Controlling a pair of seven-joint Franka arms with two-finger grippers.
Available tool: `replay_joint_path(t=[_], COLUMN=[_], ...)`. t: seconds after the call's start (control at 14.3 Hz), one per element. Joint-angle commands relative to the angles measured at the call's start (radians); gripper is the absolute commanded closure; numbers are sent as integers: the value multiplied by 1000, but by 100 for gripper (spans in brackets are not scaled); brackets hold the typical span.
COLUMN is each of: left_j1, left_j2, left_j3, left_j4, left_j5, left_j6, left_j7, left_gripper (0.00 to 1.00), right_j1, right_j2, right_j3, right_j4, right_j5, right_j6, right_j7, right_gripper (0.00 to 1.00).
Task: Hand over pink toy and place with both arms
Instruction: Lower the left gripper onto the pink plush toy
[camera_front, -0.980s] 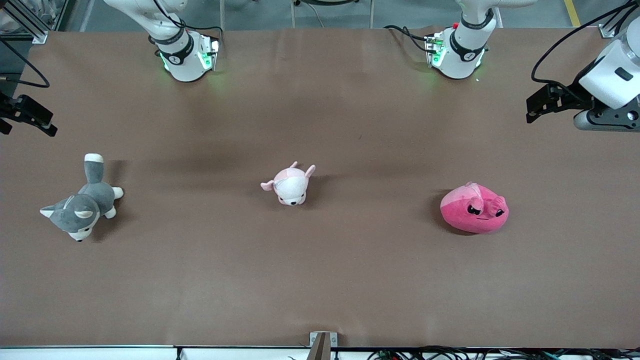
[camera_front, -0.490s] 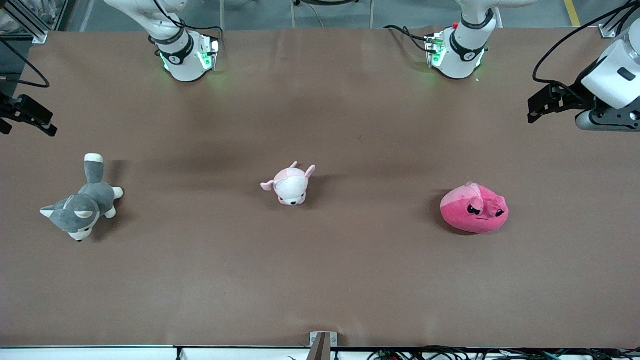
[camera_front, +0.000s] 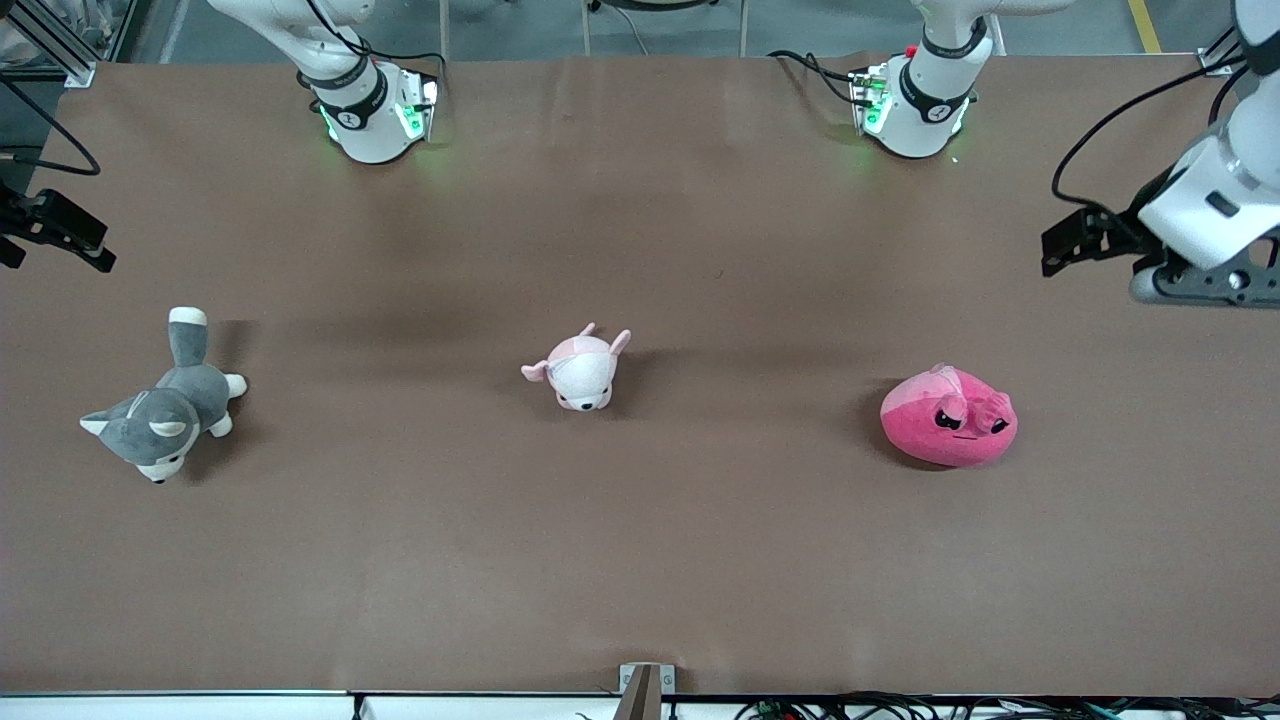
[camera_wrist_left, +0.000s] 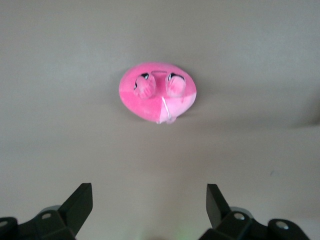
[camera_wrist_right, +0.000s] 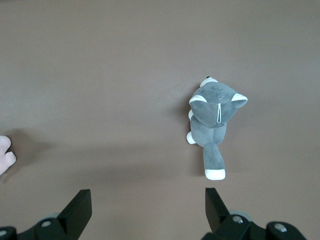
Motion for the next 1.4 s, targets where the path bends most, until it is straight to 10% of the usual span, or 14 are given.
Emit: replay_joint_path(t=[0.0, 0.77, 1.33], left_j1=[-1, 68, 68], left_j2=[49, 219, 276], left_j3=[-1, -1, -7], left_j4=[0, -259, -263], left_j5=[-1, -1, -7], left_j6=[63, 574, 580], left_j7=[-6, -81, -193], left_gripper=[0, 0, 38], right_j1=[8, 10, 32], right_j2=[-20, -18, -17], right_j3=[-3, -3, -5], right_j4=[-22, -19, -19], right_j5=[-21, -21, -12], right_j6=[1, -7, 22], right_j7=[-7, -7, 8], right_gripper=[0, 0, 0])
